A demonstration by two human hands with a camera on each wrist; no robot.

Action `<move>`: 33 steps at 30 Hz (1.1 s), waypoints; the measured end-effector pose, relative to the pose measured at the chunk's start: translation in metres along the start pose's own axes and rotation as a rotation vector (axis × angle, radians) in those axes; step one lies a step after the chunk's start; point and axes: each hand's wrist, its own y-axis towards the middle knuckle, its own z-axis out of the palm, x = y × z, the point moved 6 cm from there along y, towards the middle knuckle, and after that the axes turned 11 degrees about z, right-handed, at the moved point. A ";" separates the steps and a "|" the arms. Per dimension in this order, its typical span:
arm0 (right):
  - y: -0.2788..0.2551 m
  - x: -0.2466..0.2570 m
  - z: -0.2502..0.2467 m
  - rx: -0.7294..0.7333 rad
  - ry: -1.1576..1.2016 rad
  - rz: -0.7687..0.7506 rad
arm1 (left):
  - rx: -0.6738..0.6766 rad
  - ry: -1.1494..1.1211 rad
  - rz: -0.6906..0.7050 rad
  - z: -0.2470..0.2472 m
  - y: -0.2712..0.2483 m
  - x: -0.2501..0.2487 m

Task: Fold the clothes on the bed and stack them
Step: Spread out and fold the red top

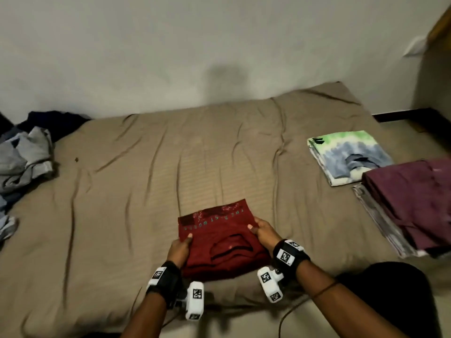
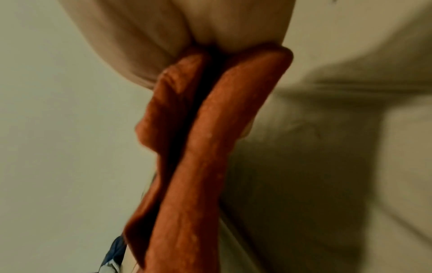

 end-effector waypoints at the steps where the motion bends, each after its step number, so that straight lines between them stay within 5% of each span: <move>1: -0.004 0.011 -0.011 0.007 -0.006 -0.004 | 0.011 -0.026 0.034 0.010 -0.002 -0.015; 9: -0.017 0.166 -0.202 -0.316 -0.353 -0.275 | 0.185 -0.251 0.372 0.188 0.024 -0.154; 14: -0.007 0.273 -0.352 -0.603 -0.565 -0.300 | 0.318 -0.249 0.506 0.333 0.075 -0.242; 18: 0.011 0.316 -0.436 -0.781 -0.678 -0.182 | 0.413 -0.273 0.506 0.423 0.104 -0.287; 25: 0.063 0.301 -0.522 -0.881 -0.812 0.123 | 0.564 -0.167 0.369 0.510 0.159 -0.265; 33: 0.087 0.250 -0.513 -0.778 -1.014 0.341 | 0.544 -0.183 0.385 0.517 0.155 -0.243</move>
